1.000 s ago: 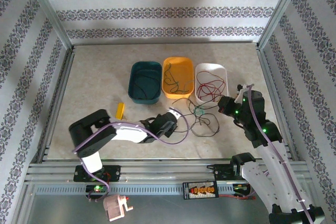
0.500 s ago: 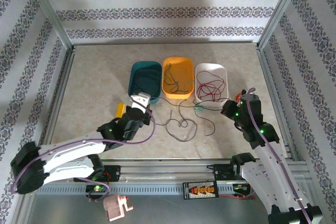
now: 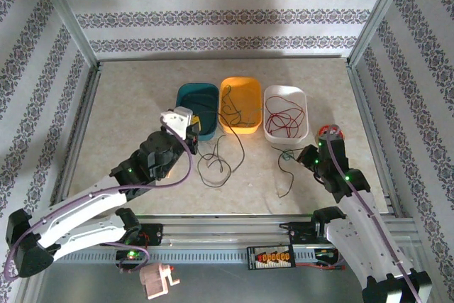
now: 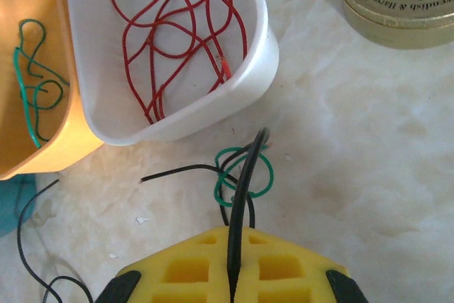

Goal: Untangle the cables

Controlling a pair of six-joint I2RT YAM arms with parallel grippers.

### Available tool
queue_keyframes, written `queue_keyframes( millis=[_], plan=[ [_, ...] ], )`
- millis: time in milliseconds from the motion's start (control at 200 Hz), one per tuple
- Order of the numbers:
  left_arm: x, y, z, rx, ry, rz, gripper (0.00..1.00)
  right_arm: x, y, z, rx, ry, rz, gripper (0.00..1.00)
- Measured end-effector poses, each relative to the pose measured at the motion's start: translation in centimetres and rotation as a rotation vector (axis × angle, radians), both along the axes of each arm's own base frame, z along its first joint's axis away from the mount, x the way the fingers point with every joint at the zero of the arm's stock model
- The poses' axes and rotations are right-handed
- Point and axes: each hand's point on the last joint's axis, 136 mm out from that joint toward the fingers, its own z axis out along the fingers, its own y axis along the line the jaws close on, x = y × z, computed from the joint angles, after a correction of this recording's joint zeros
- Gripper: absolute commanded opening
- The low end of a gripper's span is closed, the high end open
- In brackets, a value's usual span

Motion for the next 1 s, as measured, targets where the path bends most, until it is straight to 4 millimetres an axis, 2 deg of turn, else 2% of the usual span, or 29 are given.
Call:
queue_keyframes(
  millis=[180,355,470,585,730,825,900,1005],
  plan=[
    [-0.2,-4.9,2.8,-0.034,0.024,-0.206,0.0,-0.3,0.0,-0.9,-0.001,0.019,-0.002,0.02],
    [-1.9,-9.0,6.1,-0.051,0.067,-0.432,0.0,-0.4,-0.1,-1.1,0.0,0.017,-0.002,0.03],
    [-3.6,-10.4,6.2,-0.049,0.11,-0.556,0.0,-0.4,-0.1,-1.0,0.001,0.012,-0.002,0.04],
    [-4.2,-10.7,4.6,-0.021,0.175,-0.605,0.0,-0.4,-0.1,-1.0,0.001,0.012,-0.003,0.05],
    [-3.1,-10.7,0.6,0.038,0.282,-0.589,0.0,-0.5,-0.1,-0.9,0.001,0.009,-0.002,0.05],
    [-2.3,-9.7,-1.5,0.043,0.322,-0.538,0.0,-0.5,-0.1,-0.8,0.001,0.005,-0.002,0.05],
    [-0.5,-8.0,-1.4,0.033,0.309,-0.444,0.0,-0.5,-0.1,-0.6,0.002,-0.003,-0.002,0.05],
    [3.3,-4.2,0.5,-0.021,0.246,-0.266,0.0,-0.5,-0.1,-0.5,0.003,-0.009,-0.002,0.05]
  ],
)
